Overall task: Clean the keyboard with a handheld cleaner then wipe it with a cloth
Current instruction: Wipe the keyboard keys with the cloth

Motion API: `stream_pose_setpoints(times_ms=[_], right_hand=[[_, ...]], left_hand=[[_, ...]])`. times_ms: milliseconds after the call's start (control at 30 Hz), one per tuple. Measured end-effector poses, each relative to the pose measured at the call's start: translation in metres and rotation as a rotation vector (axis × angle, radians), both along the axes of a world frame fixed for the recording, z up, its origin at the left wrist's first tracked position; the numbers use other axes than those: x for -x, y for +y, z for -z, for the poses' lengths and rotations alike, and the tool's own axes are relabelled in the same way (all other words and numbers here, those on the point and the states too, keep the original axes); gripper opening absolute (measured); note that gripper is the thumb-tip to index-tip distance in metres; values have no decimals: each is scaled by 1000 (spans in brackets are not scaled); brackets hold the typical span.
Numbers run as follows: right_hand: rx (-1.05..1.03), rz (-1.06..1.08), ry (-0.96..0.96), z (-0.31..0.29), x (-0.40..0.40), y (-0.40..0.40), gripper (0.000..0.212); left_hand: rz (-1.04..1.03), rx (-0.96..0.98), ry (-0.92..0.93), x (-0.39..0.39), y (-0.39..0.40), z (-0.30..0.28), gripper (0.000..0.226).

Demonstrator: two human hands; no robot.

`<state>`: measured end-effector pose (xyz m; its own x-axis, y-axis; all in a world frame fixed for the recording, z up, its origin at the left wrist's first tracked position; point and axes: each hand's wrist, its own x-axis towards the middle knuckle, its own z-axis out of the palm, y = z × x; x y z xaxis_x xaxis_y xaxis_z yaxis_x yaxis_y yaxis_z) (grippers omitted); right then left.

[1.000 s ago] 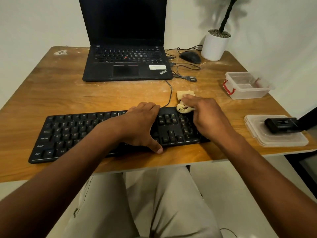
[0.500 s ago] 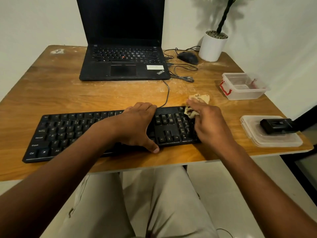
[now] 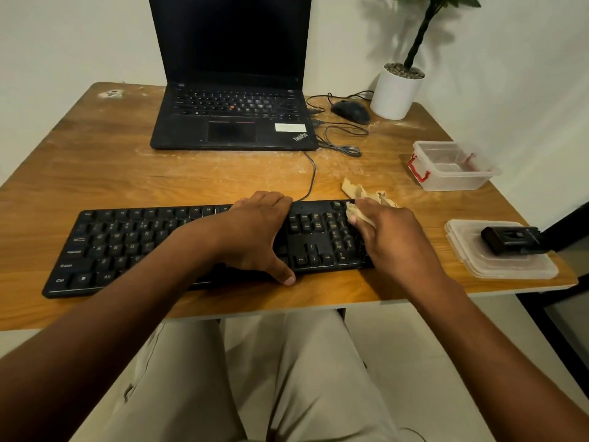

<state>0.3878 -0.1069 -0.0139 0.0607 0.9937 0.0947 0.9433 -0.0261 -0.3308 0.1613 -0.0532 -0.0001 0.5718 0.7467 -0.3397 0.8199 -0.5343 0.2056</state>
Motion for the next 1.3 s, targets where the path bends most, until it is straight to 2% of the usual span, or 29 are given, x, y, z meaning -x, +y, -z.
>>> stream_pose_setpoints(times_ms=[100,300,467,667,800,900,1100,1300], right_hand=[[-127,27,60,-1,16,9,31],[-92,-179,49,20,18,-19,39],[-90,39,83,14,6,-1,38],[-79,-183,83,16,32,-3,37],[-105,-94,76,13,2,-22,40],[-81,25,82,9,-4,-2,37],[-96,-234,86,15,4,-14,42],[-121,-64,92,21,-27,-8,41]], left_hand=[[-7,9,1,-1,0,0,137],[-2,2,5,-2,1,0,134],[0,4,-5,0,1,1,133],[-3,1,1,0,2,0,134],[8,-9,-5,1,3,3,133],[6,-1,-7,1,2,2,133],[2,16,5,0,1,-1,136],[11,3,5,1,2,2,137]])
